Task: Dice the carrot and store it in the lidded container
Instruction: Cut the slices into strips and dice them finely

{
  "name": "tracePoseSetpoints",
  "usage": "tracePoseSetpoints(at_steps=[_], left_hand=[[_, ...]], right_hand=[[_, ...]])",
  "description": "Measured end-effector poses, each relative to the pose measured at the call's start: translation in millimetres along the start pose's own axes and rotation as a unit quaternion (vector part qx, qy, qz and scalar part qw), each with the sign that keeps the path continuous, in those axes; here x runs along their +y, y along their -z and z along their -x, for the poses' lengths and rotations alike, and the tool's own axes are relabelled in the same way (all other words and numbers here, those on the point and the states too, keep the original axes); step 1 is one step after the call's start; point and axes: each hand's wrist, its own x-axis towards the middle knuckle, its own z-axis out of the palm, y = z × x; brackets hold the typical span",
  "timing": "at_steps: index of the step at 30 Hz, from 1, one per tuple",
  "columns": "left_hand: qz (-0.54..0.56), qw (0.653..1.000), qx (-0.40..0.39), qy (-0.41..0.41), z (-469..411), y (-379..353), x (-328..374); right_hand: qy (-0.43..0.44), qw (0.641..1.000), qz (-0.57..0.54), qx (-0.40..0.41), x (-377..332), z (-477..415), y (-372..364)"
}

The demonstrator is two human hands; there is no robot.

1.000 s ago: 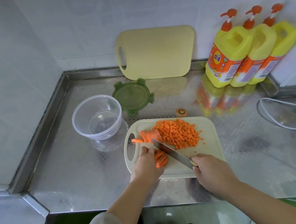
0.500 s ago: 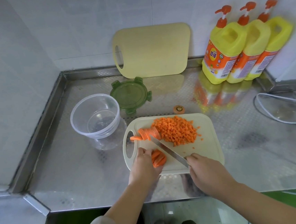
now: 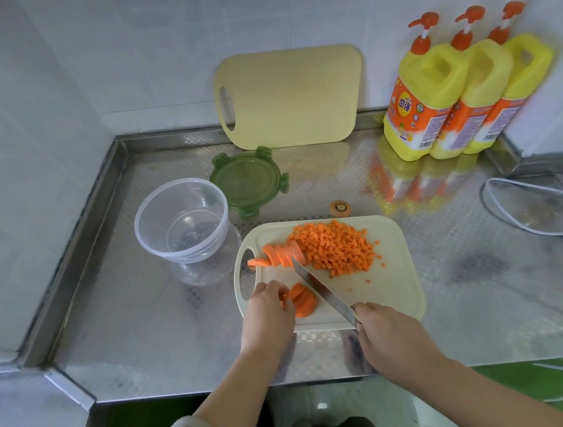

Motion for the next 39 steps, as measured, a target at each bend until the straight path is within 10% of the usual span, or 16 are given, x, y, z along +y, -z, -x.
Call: tracePoseSetpoints(at_steps=[39], left_hand=[[-0.096,0.987,-0.005,-0.129,9,-5,-6]], right_hand=[[0.037,0.998,0.046,0.018,-11,1,8]])
